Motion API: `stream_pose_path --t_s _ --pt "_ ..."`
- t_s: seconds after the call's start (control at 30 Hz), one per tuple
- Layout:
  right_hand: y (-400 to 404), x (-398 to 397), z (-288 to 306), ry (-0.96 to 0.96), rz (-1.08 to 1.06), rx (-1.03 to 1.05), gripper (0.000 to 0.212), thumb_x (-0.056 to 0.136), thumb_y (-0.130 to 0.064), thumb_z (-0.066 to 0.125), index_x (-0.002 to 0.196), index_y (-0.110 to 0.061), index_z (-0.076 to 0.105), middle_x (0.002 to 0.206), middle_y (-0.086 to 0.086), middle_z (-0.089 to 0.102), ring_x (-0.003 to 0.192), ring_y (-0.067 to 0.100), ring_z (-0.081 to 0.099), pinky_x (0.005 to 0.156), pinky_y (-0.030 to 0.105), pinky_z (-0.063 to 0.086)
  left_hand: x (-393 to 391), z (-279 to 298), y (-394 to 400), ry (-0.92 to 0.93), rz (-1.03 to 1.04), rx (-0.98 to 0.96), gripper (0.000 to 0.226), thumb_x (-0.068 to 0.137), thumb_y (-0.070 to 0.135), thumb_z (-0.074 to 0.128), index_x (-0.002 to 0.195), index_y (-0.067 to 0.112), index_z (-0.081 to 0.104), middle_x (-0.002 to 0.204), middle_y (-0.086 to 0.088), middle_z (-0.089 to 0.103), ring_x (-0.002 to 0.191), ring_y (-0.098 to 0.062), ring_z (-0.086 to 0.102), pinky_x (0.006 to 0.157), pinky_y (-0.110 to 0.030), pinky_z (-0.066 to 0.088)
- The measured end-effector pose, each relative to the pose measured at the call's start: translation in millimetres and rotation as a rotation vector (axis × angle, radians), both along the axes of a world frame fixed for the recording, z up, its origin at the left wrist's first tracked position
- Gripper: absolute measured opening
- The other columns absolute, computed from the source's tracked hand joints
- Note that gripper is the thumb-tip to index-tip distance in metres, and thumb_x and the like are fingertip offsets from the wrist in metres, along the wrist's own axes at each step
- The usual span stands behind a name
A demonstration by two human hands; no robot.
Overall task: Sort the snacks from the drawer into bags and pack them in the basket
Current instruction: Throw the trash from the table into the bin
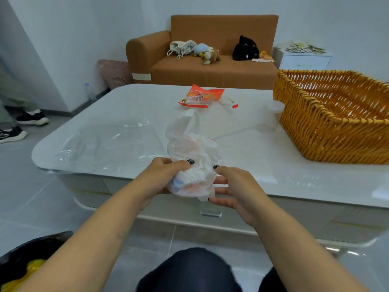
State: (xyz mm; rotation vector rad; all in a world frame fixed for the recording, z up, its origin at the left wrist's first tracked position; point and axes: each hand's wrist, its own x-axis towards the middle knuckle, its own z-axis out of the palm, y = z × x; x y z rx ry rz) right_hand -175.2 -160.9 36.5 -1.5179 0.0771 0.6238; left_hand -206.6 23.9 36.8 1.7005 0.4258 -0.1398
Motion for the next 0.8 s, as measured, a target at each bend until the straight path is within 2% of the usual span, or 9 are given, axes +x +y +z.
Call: stream_pose_path --t_s 0.07,0.13,0.27,0.37,0.47,0.53,0.6,0.7,0.8 --pt "9.2 -12.2 -2.7 0.009 0.036 -0.023 0.025 0.094 -0.024 0.054 0.111 -0.010 0.064 0.097 0.011 0.073 0.076 0.022 0.070 0.062 0.030 0.056 -16.5 -3.7 11.5 0.008 0.056 0.008 0.056 0.068 0.044 0.075 0.113 0.011 0.067 0.097 -0.003 0.076 0.092 -0.020 0.073 0.078 -0.034 0.057" --pt "20.3 -21.9 -5.7 0.003 0.071 -0.057 0.025 0.093 -0.024 0.054 0.109 -0.010 0.065 0.095 0.010 0.072 0.073 0.021 0.068 0.060 0.029 0.055 -33.1 -12.3 24.8 0.021 0.074 0.001 0.057 0.072 0.044 0.075 0.116 0.011 0.064 0.100 -0.004 0.076 0.092 -0.020 0.073 0.072 -0.033 0.057" --pt "48.3 -40.2 -12.6 -0.009 0.148 -0.133 0.025 0.089 -0.022 0.056 0.109 -0.009 0.064 0.094 0.010 0.066 0.071 0.021 0.062 0.060 0.028 0.054 -66.6 -31.4 44.4 0.019 0.121 -0.062 0.031 0.087 0.032 0.069 0.108 0.010 0.068 0.095 -0.003 0.076 0.081 -0.012 0.072 0.063 -0.024 0.053" --pt "78.2 -63.5 -27.8 0.030 0.195 -0.179 0.026 0.084 -0.023 0.060 0.101 -0.004 0.061 0.094 0.018 0.062 0.073 0.025 0.054 0.058 0.028 0.049 -98.8 -49.1 61.6 0.041 0.180 -0.118 0.023 0.091 0.026 0.064 0.102 0.007 0.072 0.095 -0.009 0.076 0.081 -0.018 0.071 0.071 -0.030 0.054" --pt "103.0 -84.7 -45.3 0.065 0.261 -0.207 0.008 0.088 -0.019 0.057 0.092 -0.011 0.056 0.083 0.013 0.050 0.072 0.024 0.045 0.059 0.031 0.043 -132.5 -70.6 83.1 0.045 0.307 -0.185 0.026 0.092 0.024 0.063 0.110 0.007 0.068 0.101 -0.012 0.075 0.091 -0.025 0.072 0.074 -0.035 0.055" --pt "116.8 -97.9 -52.4 0.091 0.326 -0.246 0.010 0.093 -0.019 0.054 0.092 -0.009 0.056 0.082 0.012 0.050 0.069 0.025 0.047 0.059 0.030 0.044 -157.9 -87.5 97.4 0.051 0.423 -0.223 0.028 0.092 0.021 0.062 0.116 0.006 0.066 0.103 -0.013 0.074 0.093 -0.026 0.071 0.075 -0.036 0.055" --pt "128.2 -107.1 -56.3 0.068 0.403 -0.316 0.018 0.094 -0.021 0.053 0.101 -0.005 0.058 0.090 0.013 0.053 0.071 0.022 0.051 0.059 0.029 0.046 -181.7 -102.6 110.4 0.039 0.539 -0.295 0.027 0.093 0.015 0.059 0.116 0.002 0.065 0.096 -0.014 0.073 0.086 -0.024 0.071 0.074 -0.035 0.056" --pt "142.3 -116.6 -63.8 -0.018 0.503 -0.405 0.047 0.094 -0.014 0.052 0.132 0.012 0.041 0.114 0.037 0.054 0.079 0.023 0.041 0.060 0.029 0.038 -213.4 -126.0 132.6 0.042 0.635 -0.318 0.025 0.093 0.012 0.058 0.113 0.000 0.066 0.099 -0.014 0.073 0.083 -0.021 0.071 0.063 -0.028 0.057" --pt "152.1 -123.3 -70.6 -0.123 0.600 -0.531 0.050 0.095 -0.024 0.053 0.134 0.004 0.041 0.128 0.028 0.054 0.086 0.026 0.056 0.069 0.032 0.043 -237.6 -156.6 164.0 0.006 0.795 -0.214 0.032 0.090 0.018 0.062 0.118 0.002 0.064 0.108 -0.019 0.070 0.087 -0.024 0.069 0.068 -0.032 0.052"
